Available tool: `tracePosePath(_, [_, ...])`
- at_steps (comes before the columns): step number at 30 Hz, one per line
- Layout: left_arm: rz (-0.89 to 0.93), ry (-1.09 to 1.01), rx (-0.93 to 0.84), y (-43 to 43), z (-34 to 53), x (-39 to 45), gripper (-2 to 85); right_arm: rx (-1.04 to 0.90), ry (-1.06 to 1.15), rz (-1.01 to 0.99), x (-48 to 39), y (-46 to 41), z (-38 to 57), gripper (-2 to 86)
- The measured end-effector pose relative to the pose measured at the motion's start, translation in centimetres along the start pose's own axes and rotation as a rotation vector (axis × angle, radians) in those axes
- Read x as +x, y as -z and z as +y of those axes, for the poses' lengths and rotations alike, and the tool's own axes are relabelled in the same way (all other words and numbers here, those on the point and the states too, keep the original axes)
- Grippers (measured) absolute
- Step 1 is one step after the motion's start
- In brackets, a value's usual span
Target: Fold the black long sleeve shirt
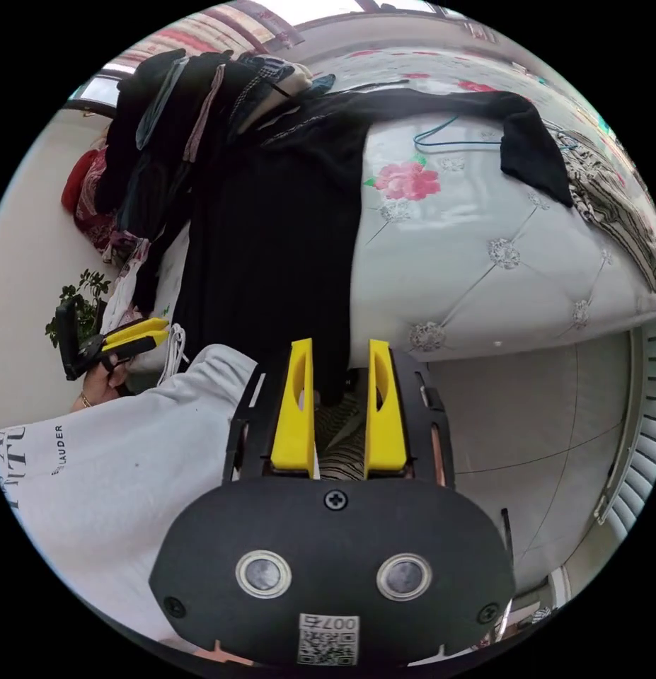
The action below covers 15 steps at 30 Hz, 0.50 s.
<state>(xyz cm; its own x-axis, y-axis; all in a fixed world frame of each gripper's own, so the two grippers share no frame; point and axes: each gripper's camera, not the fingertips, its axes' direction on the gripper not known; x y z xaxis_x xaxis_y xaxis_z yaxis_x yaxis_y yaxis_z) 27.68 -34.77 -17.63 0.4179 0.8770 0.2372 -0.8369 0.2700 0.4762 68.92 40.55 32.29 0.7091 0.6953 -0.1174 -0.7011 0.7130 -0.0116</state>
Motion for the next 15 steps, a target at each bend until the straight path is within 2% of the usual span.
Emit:
tracePosePath(4, [-0.065, 0.005, -0.115, -3.4, 0.2, 2.3, 10.9, -0.066, 0.006, 0.000, 0.9, -2.2, -0.1, 4.8])
tracePosePath(7, [-0.231, -0.020, -0.089, -3.9, 1.1, 3.1, 6.5, -0.118, 0.047, 0.043, 1.7, -2.6, -0.5, 1.9])
tracePosePath(9, [-0.224, -0.003, -0.090, -3.4, 1.8, 2.5, 4.4, -0.147, 0.107, -0.003, 2.1, -2.5, -0.5, 0.8])
tracePosePath(12, [-0.159, 0.119, -0.046, -0.9, 4.6, -0.1, 1.2, -0.083, 0.173, -0.027, 2.7, -0.6, 0.4, 0.1])
tracePosePath(15, [-0.063, 0.306, 0.112, 3.6, 10.9, -3.6, 0.2, 0.011, 0.232, -0.037, 3.6, 2.3, 2.3, -0.2])
